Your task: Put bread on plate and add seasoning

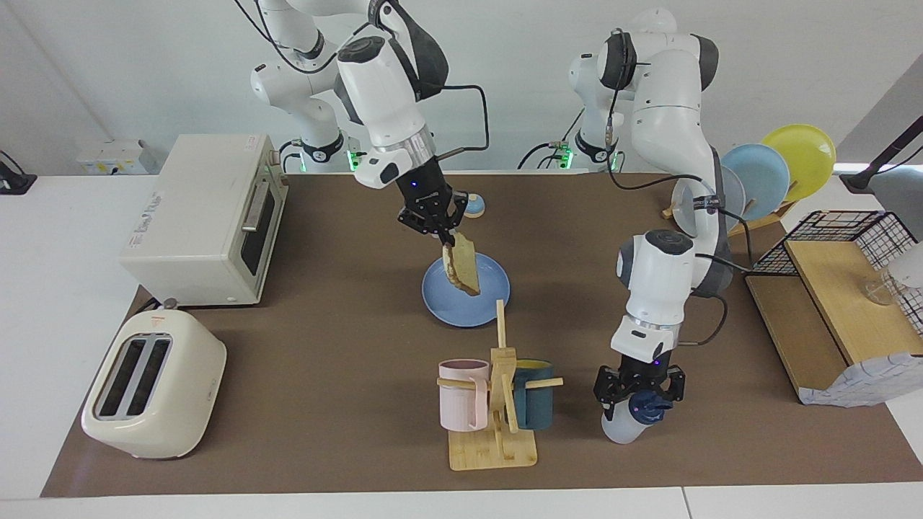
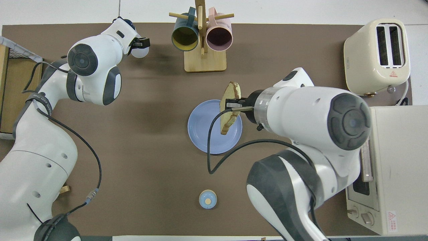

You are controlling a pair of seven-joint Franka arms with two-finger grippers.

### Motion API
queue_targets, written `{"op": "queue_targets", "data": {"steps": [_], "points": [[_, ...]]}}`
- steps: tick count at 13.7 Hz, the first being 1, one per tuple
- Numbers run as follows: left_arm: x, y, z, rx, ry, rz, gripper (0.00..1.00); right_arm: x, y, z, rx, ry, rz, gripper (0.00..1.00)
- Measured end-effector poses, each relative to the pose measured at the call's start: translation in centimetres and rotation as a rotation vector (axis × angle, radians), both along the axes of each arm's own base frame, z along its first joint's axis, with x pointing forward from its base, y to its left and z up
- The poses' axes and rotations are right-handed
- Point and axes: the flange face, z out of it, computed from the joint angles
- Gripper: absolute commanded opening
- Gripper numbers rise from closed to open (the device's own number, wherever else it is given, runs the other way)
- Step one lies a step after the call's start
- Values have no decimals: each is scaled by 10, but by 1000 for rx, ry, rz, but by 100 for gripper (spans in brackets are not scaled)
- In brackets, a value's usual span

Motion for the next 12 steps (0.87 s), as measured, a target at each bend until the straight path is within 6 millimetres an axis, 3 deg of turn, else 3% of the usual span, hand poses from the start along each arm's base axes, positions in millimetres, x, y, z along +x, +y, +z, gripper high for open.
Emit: {"op": "queue_targets", "data": {"steps": [3,4,5,6,7,12], "points": [[0,0,0,0,-1,0,100,-1,24,-37,-14,9,25,0],[0,0,0,0,-2,0,94,-6,33,-46,-11,6,30,0],[0,1,0,0,-2,1,76,-13,41,-54,-4,3,24,0],[1,2,0,2,-2,1,33,-19,46,-62,-1,5,22,0],[1,1,0,4,-3,-1,0,-23,48,-68,-4,9,24,0],[1,0,0,20,-6,-25,0,-31,37,-85,-26,38,16,0]]}}
